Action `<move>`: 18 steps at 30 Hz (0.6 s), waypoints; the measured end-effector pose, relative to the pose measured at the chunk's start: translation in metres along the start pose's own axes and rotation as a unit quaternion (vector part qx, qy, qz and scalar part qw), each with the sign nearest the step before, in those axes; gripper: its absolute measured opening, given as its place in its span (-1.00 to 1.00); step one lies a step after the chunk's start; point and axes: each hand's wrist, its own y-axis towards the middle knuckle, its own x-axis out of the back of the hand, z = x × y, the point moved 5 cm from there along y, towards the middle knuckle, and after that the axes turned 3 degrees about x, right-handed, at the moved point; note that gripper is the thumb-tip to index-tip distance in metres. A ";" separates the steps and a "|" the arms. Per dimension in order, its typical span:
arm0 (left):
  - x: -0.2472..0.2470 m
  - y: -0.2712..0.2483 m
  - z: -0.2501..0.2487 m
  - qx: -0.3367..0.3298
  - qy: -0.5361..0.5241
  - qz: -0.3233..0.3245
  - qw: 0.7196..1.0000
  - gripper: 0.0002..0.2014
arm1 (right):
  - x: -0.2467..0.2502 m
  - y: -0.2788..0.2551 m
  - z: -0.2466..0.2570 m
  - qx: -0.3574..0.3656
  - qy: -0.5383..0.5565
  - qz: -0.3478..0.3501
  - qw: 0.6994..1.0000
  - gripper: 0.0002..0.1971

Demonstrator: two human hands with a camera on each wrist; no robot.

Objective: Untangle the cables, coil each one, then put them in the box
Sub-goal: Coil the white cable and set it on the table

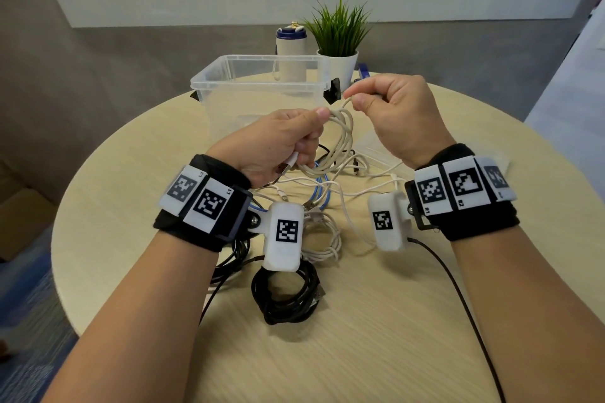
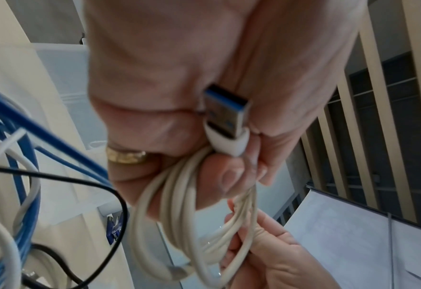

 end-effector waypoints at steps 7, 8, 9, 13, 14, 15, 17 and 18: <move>0.010 0.004 0.000 -0.022 0.071 -0.073 0.995 -0.67 | -0.001 -0.001 0.002 -0.003 0.042 -0.021 0.999 -0.85; 0.012 0.005 0.001 -0.026 0.077 -0.090 0.993 -0.68 | 0.000 0.000 0.002 -0.011 0.065 -0.018 0.998 -0.85; 0.015 0.006 0.001 -0.028 0.081 -0.107 0.991 -0.68 | 0.001 0.000 0.001 -0.020 0.089 -0.012 0.996 -0.85; 0.021 0.008 0.003 -0.029 0.111 -0.149 0.982 -0.68 | 0.000 -0.001 -0.002 -0.075 0.183 0.034 0.980 -0.81; 0.022 0.008 0.002 -0.031 0.115 -0.157 0.980 -0.69 | -0.001 -0.001 -0.002 -0.089 0.206 0.044 0.973 -0.81; 0.023 0.007 0.002 -0.033 0.115 -0.164 0.979 -0.70 | -0.001 -0.001 -0.002 -0.102 0.226 0.053 0.967 -0.81; 0.024 0.007 0.001 -0.039 0.116 -0.177 0.977 -0.70 | -0.002 -0.003 -0.001 -0.124 0.253 0.071 0.957 -0.83; 0.024 0.007 0.000 -0.044 0.114 -0.182 0.976 -0.70 | -0.002 -0.004 -0.001 -0.135 0.264 0.079 0.952 -0.85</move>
